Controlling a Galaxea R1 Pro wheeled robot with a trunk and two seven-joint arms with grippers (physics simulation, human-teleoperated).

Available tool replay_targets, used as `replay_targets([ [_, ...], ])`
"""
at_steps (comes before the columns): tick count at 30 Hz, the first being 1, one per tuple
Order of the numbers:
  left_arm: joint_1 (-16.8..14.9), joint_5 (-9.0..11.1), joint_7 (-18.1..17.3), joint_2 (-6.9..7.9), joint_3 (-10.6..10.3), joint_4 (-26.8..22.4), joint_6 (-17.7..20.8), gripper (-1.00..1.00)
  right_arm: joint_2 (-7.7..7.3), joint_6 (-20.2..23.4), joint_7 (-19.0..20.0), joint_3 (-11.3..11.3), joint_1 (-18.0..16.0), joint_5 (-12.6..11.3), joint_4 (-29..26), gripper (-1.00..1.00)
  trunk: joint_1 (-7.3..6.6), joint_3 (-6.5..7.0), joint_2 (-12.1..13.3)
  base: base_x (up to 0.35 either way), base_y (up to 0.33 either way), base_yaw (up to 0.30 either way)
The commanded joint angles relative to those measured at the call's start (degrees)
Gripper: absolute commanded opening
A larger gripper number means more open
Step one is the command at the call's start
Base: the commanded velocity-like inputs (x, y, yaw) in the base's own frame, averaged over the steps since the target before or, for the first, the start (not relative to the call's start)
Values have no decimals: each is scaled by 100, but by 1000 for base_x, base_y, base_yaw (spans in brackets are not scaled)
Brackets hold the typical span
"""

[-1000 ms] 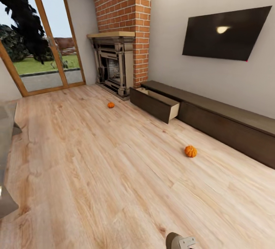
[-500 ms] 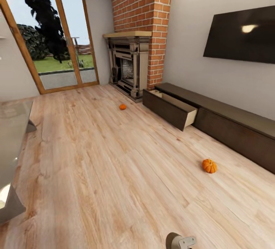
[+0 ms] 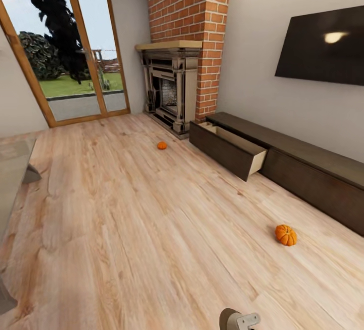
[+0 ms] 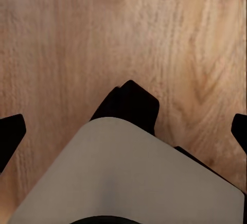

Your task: Place each of the two pumpkins and all three candles from the living room inside a cabinet in the living room (use any cabinet), then make sure every cabinet is closed, and position the cauldron so it is next to a table in the living room.

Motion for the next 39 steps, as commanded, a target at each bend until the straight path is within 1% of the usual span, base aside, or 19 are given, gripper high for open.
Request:
replay_targets([
  [1, -1, 0, 0, 0, 0, 0, 0, 100, 0, 0, -1, 0, 1, 0, -1, -100, 0, 0, 0, 336, 0, 0],
  [18, 0, 0, 0, 0, 0, 0, 0, 100, -7, -8, -1, 0, -1, 0, -1, -100, 0, 0, 0, 336, 0, -13],
  [27, -1, 8, 0, 0, 2, 0, 0, 100, -9, -9, -1, 0, 1, -3, -5, -100, 0, 1, 0, 334, 32, -253],
  [39, 1, 9, 0, 0, 9, 0, 0, 100, -9, -9, -1, -2, 0, -2, -4, -100, 0, 25, 0, 287, 224, -278],
])
